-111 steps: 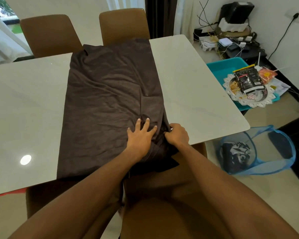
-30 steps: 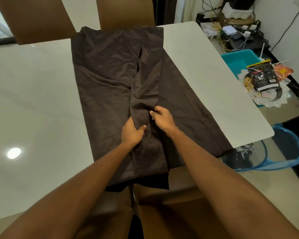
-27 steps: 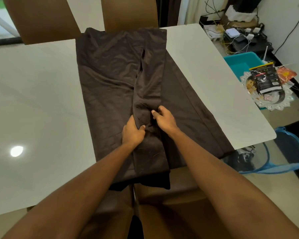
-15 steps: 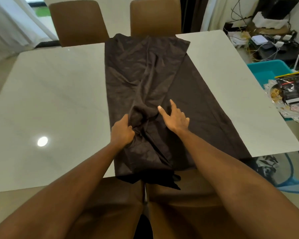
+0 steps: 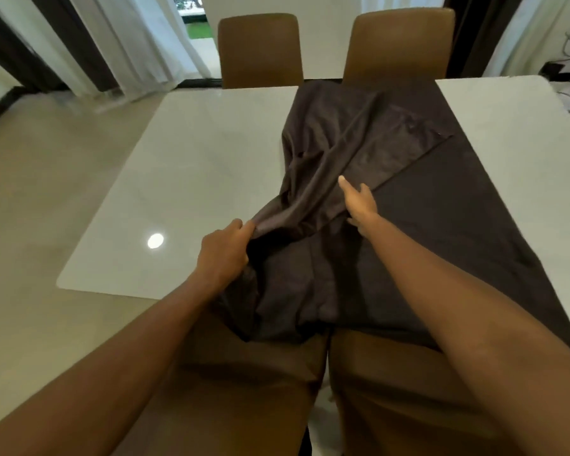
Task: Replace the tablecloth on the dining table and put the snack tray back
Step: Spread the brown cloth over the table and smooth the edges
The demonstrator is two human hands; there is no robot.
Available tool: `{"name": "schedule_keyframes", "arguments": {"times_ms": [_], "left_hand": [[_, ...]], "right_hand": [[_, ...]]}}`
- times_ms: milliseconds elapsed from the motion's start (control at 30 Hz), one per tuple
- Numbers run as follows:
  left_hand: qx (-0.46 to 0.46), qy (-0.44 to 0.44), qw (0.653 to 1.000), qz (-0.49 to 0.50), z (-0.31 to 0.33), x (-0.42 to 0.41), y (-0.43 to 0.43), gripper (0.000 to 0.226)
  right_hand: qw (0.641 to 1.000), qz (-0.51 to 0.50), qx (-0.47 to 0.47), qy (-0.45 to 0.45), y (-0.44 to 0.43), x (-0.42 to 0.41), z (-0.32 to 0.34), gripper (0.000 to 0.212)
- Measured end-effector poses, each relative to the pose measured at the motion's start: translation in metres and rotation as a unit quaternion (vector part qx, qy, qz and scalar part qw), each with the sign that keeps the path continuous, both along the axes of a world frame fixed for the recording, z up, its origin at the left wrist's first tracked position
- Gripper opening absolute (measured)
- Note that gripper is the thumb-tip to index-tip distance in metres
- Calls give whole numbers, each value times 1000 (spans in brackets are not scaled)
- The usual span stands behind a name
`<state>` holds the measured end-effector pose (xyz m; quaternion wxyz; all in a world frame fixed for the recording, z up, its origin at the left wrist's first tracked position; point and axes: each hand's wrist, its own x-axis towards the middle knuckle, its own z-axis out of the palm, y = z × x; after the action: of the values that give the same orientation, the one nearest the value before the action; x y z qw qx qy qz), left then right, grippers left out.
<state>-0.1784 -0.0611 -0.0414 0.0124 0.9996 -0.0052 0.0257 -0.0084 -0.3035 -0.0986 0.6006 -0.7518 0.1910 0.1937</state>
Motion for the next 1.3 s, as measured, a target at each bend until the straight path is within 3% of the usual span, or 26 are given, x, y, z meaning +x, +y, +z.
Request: {"name": "schedule_keyframes", "arguments": {"times_ms": [100,200,333,400,533,767,933,1033,1200,1300], "left_hand": [[-12,-2,1000,-21,-15,-13,3,37],[-35,-12,997,-61,-25,-17,0,36],[-87,-35,990,-107,-36,-17,8,39],[-149,-39,983,-103,-39,-16,18,46],[-253,-56,966,-13,-35,-7,62,44],[-249,-117,959,70,12,-1,184,55],[-129,-162,973,103,43,-9,274,52],[-85,-150,976,135,28,-21,305,53],[-83,-14,992,92,-46,-59,282,49],[-106,30,988,106,-68,-65,262,47]], "right_hand": [[992,-53,111,24,36,5,-4,95],[984,-123,125,19,54,22,-17,102],[990,-143,0,-13,75,49,-18,53],[984,-171,-23,-35,89,62,-12,39],[978,-186,65,-68,138,84,24,28],[948,-144,275,-75,283,96,113,14],[923,-96,368,-54,378,92,144,18],[904,-93,416,-26,407,75,126,22],[960,-110,249,58,392,57,24,33],[967,-122,200,98,372,45,-15,26]]}}
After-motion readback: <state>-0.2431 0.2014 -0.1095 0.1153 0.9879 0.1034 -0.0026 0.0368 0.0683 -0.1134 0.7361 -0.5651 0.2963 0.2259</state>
